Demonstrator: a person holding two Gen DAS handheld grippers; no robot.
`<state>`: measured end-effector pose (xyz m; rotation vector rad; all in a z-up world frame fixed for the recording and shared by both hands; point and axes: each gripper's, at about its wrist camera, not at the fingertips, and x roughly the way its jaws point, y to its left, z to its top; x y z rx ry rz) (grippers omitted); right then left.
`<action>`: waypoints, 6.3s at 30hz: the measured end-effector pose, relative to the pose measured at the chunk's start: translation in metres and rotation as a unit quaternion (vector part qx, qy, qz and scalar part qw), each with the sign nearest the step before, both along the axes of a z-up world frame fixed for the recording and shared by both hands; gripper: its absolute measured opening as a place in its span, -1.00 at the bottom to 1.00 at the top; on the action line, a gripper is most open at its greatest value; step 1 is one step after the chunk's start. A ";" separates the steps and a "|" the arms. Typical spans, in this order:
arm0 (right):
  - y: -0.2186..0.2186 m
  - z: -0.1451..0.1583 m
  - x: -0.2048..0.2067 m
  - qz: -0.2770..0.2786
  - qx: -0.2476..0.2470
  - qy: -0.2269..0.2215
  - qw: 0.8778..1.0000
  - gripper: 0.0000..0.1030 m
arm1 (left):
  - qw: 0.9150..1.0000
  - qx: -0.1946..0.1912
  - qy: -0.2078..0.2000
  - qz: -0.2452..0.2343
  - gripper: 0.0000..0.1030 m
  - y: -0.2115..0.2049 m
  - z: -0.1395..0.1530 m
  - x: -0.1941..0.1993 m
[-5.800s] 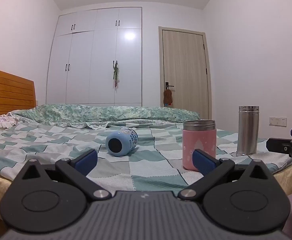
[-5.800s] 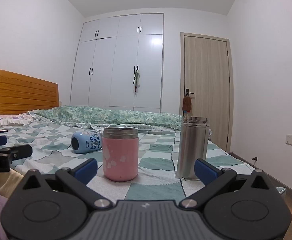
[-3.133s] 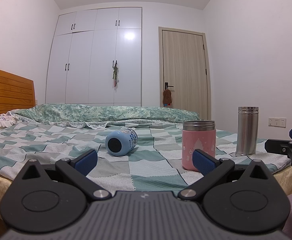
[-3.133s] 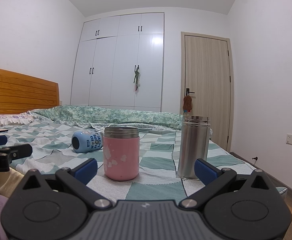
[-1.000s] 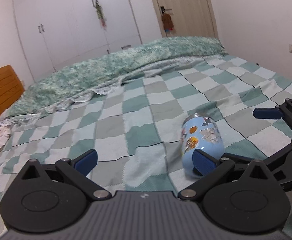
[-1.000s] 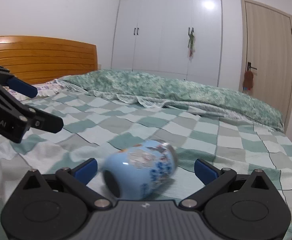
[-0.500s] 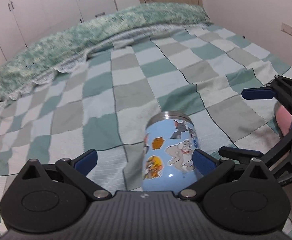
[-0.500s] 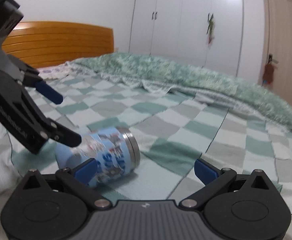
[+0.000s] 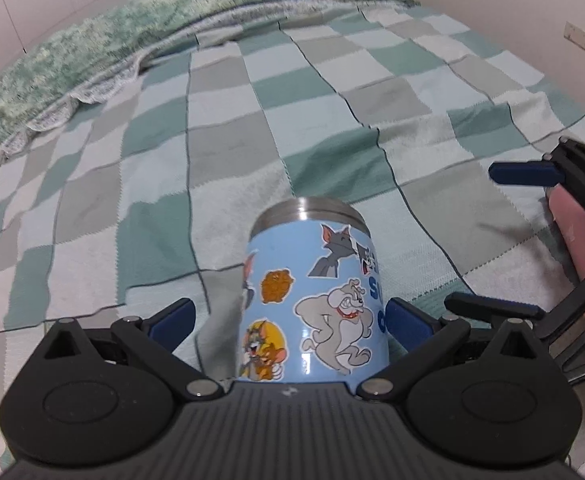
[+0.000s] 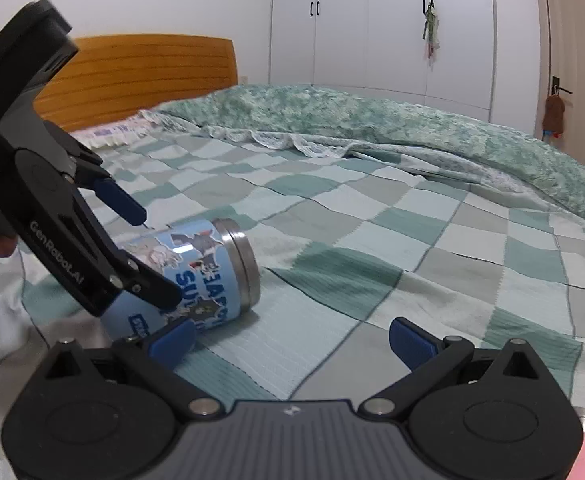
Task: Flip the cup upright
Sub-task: 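Close the left gripper around the blue cup's body and lift it, then grasp the blue cup with the right gripper while the left gripper releases it, then rotate the blue cup upright with the right gripper and lower it, then open the right gripper and withdraw from the upright cup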
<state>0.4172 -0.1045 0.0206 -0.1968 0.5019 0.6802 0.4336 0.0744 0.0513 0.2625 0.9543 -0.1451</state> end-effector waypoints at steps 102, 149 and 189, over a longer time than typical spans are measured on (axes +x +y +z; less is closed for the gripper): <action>0.066 0.012 -0.145 -0.223 -0.004 0.326 0.918 0.80 | 0.985 -0.108 -0.126 0.041 1.00 0.094 -0.020 -0.265; 0.136 0.045 -0.212 -0.034 0.027 -0.067 0.997 0.62 | 0.979 -0.105 -0.149 0.087 1.00 0.124 -0.020 -0.288; -0.113 -0.007 -0.401 -0.145 0.059 -0.237 0.959 1.00 | 0.902 -0.109 -0.409 0.080 1.00 -0.069 -0.047 -0.426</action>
